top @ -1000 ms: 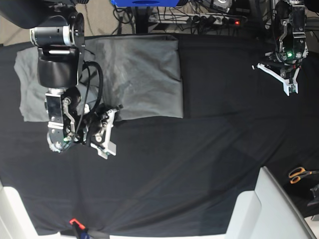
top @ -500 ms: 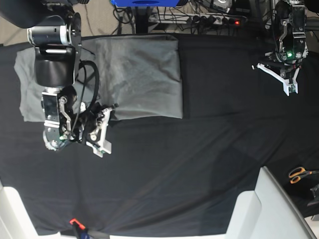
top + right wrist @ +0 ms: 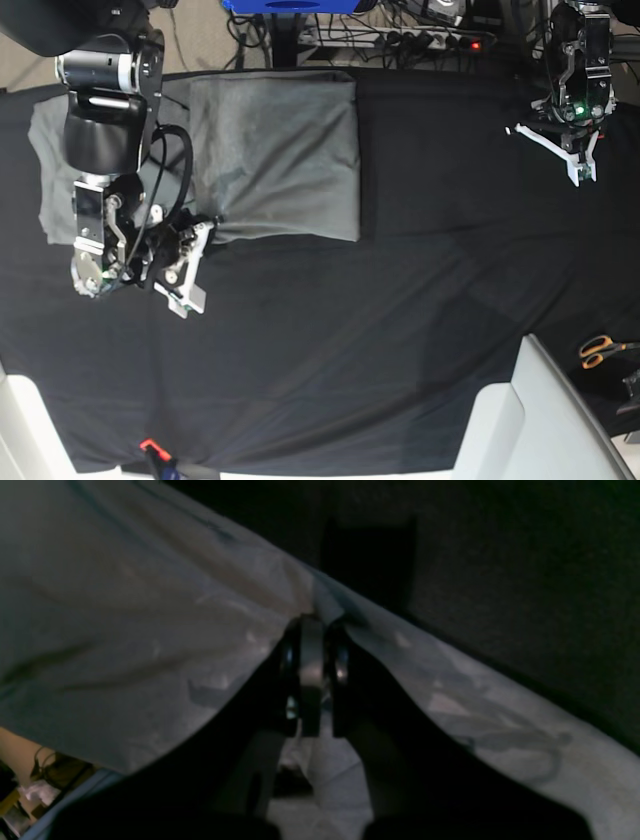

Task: Fold the T-shirt properly
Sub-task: 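Drag the held shirt end with the right gripper toward the shirt center, then release the shirt and raise the right gripper away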

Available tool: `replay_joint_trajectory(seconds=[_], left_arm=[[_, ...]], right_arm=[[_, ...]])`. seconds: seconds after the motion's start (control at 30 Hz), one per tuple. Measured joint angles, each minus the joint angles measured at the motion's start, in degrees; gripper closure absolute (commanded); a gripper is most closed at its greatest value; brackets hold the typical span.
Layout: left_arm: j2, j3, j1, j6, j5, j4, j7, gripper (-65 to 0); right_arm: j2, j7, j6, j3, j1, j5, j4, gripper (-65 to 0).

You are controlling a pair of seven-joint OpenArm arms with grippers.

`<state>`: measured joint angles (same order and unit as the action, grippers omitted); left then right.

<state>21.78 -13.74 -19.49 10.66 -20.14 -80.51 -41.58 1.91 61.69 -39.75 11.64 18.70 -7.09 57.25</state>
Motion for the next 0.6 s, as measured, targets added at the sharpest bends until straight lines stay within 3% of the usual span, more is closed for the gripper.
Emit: replay_joint_trajectory(seconds=[0.37, 0.43, 0.5, 0.6], left_arm=[[0.0, 0.0, 0.1, 0.0, 0.0, 0.0, 0.0, 0.0], [0.0, 0.0, 0.1, 0.0, 0.0, 0.0, 0.0, 0.0], [0.0, 0.0, 0.1, 0.0, 0.0, 0.0, 0.0, 0.0], [0.0, 0.0, 0.1, 0.0, -0.5, 0.0, 0.0, 0.0]], right_arm=[[0.5, 3.1, 0.0, 0.0, 0.2, 0.0, 0.0, -3.2], [0.5, 4.3, 0.0, 0.0, 0.3, -0.2, 0.0, -8.7], [0.5, 5.0, 0.0, 0.0, 0.0, 0.0, 1.2, -18.3], [0.6, 5.4, 0.0, 0.9, -2.3, -0.2, 9.6, -27.2]])
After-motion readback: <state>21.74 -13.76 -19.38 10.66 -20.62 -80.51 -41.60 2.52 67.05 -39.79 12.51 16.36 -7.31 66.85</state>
